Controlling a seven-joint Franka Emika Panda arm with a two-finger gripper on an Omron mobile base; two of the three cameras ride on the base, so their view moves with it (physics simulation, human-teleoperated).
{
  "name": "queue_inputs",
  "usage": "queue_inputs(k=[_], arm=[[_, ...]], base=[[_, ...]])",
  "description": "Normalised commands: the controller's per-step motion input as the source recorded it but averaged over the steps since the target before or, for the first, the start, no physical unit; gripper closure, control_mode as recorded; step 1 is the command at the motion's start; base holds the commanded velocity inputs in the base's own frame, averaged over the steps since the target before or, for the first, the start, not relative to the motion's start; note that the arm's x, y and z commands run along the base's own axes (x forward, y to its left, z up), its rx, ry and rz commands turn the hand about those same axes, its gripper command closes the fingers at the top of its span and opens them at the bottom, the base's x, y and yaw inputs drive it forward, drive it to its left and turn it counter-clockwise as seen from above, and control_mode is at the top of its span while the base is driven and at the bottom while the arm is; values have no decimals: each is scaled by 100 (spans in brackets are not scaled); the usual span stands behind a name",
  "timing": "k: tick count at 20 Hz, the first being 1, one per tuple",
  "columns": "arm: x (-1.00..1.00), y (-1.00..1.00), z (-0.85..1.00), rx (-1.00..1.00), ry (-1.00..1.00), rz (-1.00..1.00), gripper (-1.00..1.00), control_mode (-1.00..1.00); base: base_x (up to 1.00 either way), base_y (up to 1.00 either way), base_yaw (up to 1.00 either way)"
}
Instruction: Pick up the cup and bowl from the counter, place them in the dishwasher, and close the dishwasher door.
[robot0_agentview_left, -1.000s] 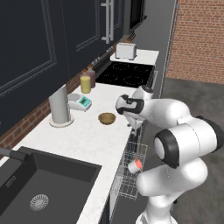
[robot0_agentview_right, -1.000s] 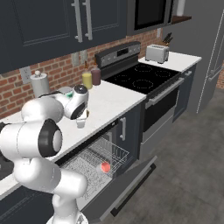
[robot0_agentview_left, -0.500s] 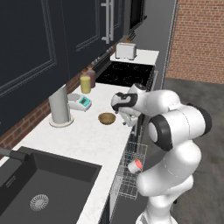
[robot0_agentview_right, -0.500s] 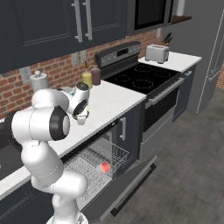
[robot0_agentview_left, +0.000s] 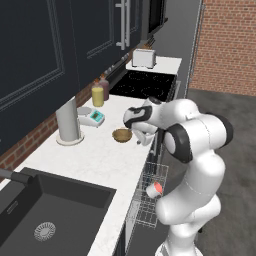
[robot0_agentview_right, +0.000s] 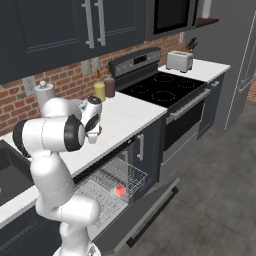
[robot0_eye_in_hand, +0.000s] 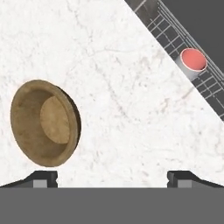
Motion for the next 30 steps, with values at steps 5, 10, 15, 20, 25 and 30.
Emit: queue_inputs(k=[5,10,15,20,25,30], arm=[[12,7,-27,0,0,0,-100,-100],[15,7,-22,0,0,0,-100,-100],[17,6,-14,0,0,0,-100,-100],[18,5,-11,0,0,0,-100,-100],[18,6,-12,0,0,0,-100,-100],[22,8,-14,0,1,0,-100,-100]], base=[[0,0,0],[0,0,0],[0,0,0],[0,0,0],[0,0,0],[0,0,0]])
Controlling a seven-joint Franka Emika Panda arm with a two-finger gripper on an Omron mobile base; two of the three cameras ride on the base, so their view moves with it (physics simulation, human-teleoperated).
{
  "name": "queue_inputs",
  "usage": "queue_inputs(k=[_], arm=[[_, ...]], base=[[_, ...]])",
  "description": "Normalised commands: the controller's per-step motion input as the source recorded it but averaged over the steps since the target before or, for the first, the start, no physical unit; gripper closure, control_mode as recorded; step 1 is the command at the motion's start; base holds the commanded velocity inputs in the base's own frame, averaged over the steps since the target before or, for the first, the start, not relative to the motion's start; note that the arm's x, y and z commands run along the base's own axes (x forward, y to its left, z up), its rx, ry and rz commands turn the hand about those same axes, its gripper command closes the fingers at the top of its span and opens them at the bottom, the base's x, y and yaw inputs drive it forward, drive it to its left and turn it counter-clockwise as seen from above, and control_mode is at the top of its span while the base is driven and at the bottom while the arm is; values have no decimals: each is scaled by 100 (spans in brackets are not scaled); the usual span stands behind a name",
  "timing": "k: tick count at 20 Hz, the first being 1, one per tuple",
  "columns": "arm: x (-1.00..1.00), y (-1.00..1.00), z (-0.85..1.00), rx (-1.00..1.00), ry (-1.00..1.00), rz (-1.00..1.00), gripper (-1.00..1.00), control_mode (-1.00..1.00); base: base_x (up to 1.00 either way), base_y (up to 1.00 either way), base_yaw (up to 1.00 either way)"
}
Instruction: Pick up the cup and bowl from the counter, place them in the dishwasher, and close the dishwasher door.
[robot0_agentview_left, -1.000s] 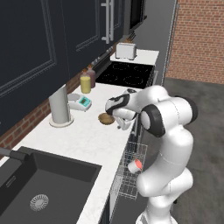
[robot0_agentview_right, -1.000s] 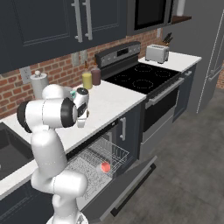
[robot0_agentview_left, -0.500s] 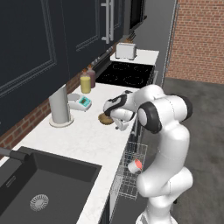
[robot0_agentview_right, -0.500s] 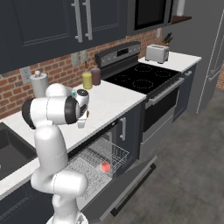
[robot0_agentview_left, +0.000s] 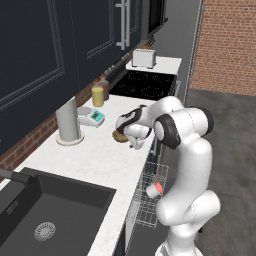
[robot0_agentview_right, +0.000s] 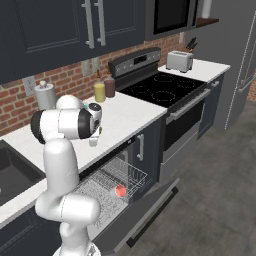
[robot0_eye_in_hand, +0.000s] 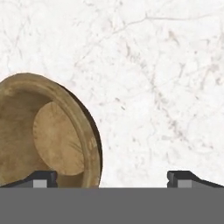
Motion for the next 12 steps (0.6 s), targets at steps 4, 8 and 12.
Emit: queue_inputs(k=[4,8,12], arm=[[25,9,-13,0,1,0,-100,-100],[29,7,-11,0,1,0,-100,-100],[32,5,-11,0,2,0,-100,-100]], base=[[0,0,0],[0,0,0],[0,0,0]])
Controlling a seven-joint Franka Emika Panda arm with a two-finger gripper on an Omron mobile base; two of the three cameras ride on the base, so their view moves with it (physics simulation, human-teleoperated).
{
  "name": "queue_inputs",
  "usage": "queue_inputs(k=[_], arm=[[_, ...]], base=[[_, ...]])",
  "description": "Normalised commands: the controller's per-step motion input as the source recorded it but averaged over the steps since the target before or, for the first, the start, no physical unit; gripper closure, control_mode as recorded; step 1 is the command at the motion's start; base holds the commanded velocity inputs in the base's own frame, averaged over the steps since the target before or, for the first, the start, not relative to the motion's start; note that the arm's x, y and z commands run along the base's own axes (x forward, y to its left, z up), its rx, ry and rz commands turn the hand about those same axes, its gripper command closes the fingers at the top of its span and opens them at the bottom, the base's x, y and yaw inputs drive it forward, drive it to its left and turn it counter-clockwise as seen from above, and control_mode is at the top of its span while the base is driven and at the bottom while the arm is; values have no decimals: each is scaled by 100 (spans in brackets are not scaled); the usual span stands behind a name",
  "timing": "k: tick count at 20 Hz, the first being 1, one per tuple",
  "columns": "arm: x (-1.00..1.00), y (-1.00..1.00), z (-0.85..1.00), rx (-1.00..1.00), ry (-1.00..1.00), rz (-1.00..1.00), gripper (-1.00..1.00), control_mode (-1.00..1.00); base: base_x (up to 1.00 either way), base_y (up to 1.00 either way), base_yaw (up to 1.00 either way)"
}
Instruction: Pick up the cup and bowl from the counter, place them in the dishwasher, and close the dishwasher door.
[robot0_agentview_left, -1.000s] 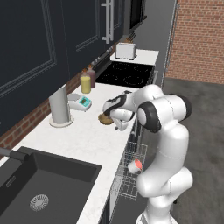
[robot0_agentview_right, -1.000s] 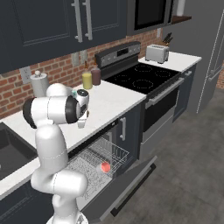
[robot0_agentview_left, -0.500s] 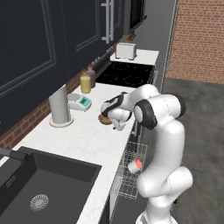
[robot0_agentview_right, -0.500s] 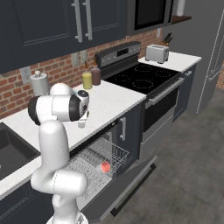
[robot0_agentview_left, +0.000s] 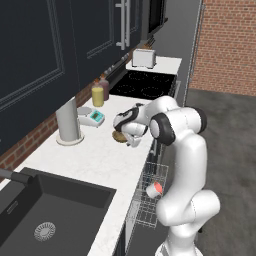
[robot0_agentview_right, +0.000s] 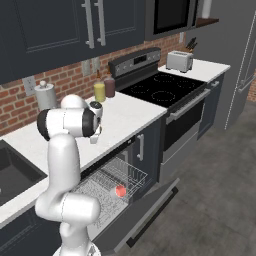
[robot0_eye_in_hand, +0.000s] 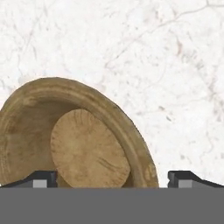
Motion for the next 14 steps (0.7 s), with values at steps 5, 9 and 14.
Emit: queue_inputs(k=[5,9,14], arm=[[22,4,-16,0,3,0,-100,-100],[1,0,-26,0,4,0,100,-100],[0,0,-38,0,4,-1,100,-100]], base=[[0,0,0],[0,0,0],[0,0,0]])
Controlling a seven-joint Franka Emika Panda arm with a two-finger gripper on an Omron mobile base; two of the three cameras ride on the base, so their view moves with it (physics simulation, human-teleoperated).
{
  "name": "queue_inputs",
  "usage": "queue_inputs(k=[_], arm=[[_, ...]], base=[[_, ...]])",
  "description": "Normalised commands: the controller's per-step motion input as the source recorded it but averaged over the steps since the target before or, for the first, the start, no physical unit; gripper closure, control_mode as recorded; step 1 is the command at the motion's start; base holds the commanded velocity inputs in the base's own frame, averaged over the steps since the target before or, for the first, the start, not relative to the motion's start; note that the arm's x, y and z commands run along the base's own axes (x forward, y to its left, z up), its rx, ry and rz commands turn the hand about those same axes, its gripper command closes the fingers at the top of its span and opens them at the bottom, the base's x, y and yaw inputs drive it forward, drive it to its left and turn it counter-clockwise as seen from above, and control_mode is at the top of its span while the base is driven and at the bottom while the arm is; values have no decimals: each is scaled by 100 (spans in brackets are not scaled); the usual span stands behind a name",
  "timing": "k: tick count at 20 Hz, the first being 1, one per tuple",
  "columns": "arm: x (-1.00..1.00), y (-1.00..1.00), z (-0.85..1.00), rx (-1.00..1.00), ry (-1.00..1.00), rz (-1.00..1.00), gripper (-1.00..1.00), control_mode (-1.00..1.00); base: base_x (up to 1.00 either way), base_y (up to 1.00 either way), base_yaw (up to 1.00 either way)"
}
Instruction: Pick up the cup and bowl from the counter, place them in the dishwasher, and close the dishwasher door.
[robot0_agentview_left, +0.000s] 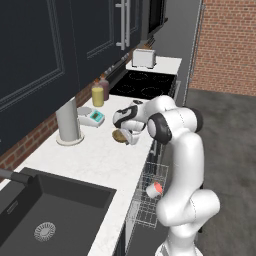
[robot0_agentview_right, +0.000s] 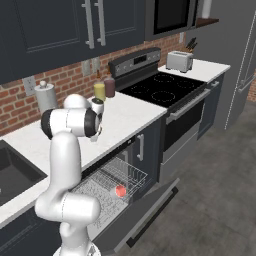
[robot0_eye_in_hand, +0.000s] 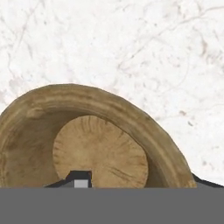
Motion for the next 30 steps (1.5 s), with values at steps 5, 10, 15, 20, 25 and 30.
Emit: queue_inputs(k=[5,10,15,20,25,30], arm=[[0,0,-34,0,2,-1,100,-100],[0,0,-2,0,0,0,100,-100],[-66,-27,-1,1,0,-10,100,-100],[-100,-51,0,5,-5,-15,100,-100],[-100,-57,18,8,-14,-16,100,-100],[-98,-53,42,12,-10,-14,100,-100]], base=[[0,0,0],[0,0,0],[0,0,0],[0,0,0],[0,0,0],[0,0,0]])
